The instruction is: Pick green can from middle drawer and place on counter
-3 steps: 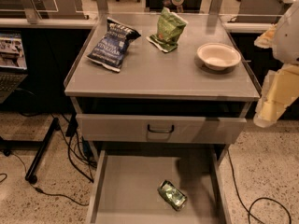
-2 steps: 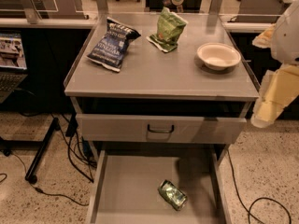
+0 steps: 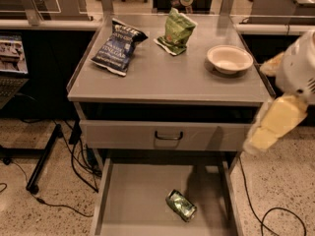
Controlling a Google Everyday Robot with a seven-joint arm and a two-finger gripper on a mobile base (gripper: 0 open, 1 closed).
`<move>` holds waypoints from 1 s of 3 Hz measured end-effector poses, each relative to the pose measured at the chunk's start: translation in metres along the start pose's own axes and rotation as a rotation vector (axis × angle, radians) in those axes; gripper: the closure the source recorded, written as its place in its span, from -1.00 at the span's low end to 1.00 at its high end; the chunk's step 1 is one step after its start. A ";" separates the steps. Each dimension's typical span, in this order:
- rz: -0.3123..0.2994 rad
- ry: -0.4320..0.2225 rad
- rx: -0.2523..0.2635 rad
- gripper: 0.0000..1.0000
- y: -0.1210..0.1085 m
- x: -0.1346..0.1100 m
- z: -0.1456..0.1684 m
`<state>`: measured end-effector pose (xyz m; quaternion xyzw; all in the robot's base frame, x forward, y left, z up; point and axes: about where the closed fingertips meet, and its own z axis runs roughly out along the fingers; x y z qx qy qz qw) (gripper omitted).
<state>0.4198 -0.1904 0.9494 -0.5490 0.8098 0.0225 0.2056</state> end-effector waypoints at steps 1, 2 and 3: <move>0.127 -0.102 -0.070 -1.00 0.022 -0.002 0.063; 0.191 -0.170 -0.106 -1.00 0.040 -0.003 0.117; 0.191 -0.170 -0.106 -1.00 0.040 -0.003 0.117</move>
Offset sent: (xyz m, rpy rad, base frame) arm 0.0017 0.0699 -0.1727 0.3497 0.1241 -0.1350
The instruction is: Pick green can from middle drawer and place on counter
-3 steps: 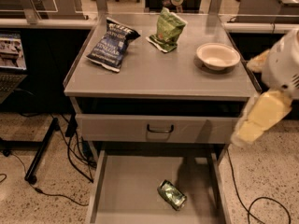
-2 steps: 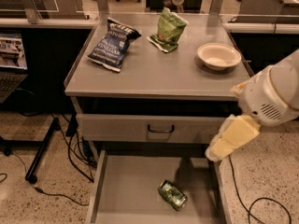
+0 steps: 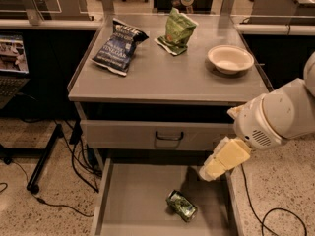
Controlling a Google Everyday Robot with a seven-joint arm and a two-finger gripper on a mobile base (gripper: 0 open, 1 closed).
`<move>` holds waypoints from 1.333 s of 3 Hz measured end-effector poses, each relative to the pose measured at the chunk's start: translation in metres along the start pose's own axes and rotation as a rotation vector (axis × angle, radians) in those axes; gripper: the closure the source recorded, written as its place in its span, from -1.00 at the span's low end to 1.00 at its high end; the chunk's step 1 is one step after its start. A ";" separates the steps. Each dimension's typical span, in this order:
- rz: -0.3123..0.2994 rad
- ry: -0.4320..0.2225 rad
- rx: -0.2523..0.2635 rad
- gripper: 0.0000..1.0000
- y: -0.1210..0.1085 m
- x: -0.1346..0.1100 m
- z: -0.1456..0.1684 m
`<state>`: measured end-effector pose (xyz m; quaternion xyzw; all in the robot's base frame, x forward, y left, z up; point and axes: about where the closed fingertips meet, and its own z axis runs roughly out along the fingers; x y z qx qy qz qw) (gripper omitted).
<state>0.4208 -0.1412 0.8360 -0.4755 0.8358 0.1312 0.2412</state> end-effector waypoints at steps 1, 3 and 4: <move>0.047 0.031 0.033 -1.00 0.010 0.016 0.022; 0.130 0.003 0.058 -1.00 0.006 0.074 0.094; 0.130 0.003 0.058 -1.00 0.006 0.074 0.094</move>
Offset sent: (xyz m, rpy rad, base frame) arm -0.0155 -0.0143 -0.1190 0.0024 -0.0087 -0.2085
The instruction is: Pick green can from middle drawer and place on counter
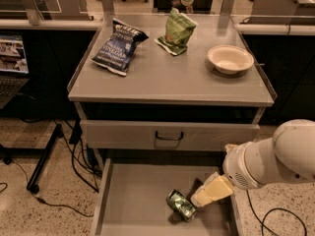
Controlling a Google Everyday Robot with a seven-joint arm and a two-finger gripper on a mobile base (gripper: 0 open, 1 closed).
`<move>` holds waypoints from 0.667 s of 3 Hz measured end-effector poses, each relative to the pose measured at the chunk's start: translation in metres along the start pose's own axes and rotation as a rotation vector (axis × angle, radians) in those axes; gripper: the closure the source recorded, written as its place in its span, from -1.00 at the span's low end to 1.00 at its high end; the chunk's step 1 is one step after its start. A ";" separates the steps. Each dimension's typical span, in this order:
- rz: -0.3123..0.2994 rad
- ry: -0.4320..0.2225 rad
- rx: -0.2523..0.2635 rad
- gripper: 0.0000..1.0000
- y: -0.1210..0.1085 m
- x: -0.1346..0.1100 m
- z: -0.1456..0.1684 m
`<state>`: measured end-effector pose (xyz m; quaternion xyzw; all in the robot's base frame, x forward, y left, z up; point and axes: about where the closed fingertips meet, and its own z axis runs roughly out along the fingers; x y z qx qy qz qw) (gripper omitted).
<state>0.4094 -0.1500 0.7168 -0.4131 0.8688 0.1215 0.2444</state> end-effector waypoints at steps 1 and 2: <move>-0.027 0.009 0.037 -1.00 0.002 -0.002 -0.003; -0.037 0.044 0.089 -1.00 -0.013 0.017 0.016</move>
Offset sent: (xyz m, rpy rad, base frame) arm 0.0265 -0.0443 -0.0668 -0.2167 -0.1012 -0.0407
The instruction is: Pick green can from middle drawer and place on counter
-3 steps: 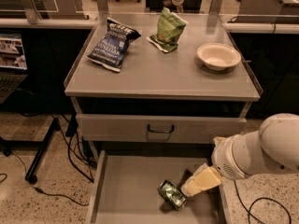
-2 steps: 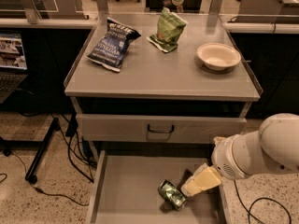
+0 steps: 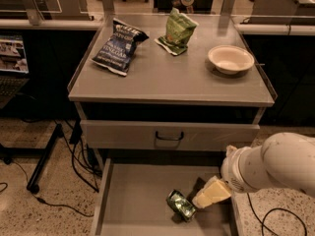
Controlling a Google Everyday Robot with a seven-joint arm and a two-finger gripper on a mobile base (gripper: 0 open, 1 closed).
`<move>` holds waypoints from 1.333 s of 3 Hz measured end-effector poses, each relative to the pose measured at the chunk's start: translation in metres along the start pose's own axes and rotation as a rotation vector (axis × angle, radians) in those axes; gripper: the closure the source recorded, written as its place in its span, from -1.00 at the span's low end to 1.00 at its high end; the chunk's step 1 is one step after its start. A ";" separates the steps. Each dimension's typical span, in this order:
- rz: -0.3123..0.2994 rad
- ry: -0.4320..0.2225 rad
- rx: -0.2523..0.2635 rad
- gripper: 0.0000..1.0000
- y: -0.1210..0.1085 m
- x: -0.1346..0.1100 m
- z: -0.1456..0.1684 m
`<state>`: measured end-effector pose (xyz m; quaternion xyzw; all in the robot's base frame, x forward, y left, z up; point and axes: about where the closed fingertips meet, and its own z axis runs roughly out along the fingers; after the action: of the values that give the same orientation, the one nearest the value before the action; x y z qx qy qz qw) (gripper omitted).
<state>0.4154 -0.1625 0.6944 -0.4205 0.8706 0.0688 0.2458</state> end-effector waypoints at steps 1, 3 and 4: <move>-0.010 0.004 0.055 -1.00 -0.025 0.028 0.028; 0.040 -0.033 -0.057 -1.00 -0.056 0.086 0.102; 0.040 -0.032 -0.056 -1.00 -0.056 0.085 0.102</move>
Offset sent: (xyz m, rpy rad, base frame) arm 0.0420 -0.0785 -0.1316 -0.0044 -0.0244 -0.0076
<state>0.4507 -0.2244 0.5693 -0.4086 0.8725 0.1049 0.2466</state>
